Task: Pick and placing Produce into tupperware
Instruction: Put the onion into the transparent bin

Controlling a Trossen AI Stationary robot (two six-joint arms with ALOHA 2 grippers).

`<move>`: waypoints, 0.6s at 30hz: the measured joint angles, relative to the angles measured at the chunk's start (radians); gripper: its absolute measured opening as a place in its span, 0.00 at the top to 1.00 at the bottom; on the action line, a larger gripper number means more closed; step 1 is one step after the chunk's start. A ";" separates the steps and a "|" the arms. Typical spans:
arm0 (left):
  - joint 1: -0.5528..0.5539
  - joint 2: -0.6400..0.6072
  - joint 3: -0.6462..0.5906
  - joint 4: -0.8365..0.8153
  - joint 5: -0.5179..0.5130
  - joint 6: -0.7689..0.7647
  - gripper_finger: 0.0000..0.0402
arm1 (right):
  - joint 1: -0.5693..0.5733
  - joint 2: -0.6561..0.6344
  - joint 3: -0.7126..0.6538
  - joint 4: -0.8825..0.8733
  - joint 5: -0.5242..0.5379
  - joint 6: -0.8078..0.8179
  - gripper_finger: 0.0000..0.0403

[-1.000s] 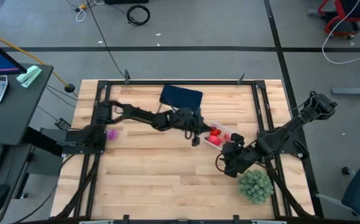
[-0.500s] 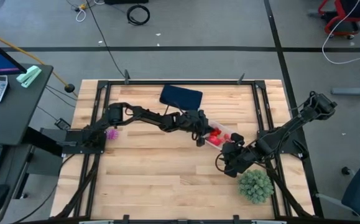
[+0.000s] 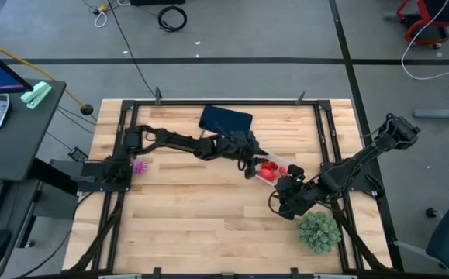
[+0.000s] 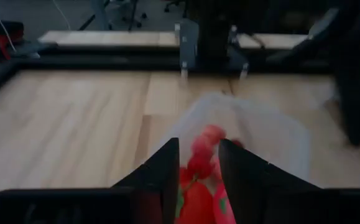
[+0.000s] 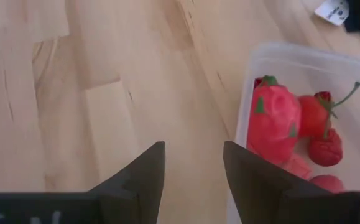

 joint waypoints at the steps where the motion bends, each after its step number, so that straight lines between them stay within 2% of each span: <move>1: 0.000 -0.033 0.000 -0.034 0.000 0.006 0.71 | -0.004 0.000 0.000 0.000 0.000 -0.018 0.57; 3: 0.001 -0.119 0.000 -0.138 0.000 0.036 0.72 | -0.013 0.000 0.000 0.005 0.018 -0.062 0.57; 6: 0.003 -0.267 0.000 -0.290 -0.004 0.112 0.75 | -0.047 0.000 0.000 0.060 0.100 -0.098 0.57; 10: 0.006 -0.473 0.000 -0.469 -0.070 0.131 0.78 | -0.123 0.004 0.000 0.254 0.120 -0.220 0.57; 12: 0.009 -0.576 0.000 -0.514 -0.108 0.131 0.80 | -0.169 0.024 0.000 0.391 0.069 -0.338 0.57; 18: 0.023 -0.843 0.000 -0.572 -0.132 0.130 0.81 | -0.306 0.206 0.011 0.788 -0.268 -0.603 0.54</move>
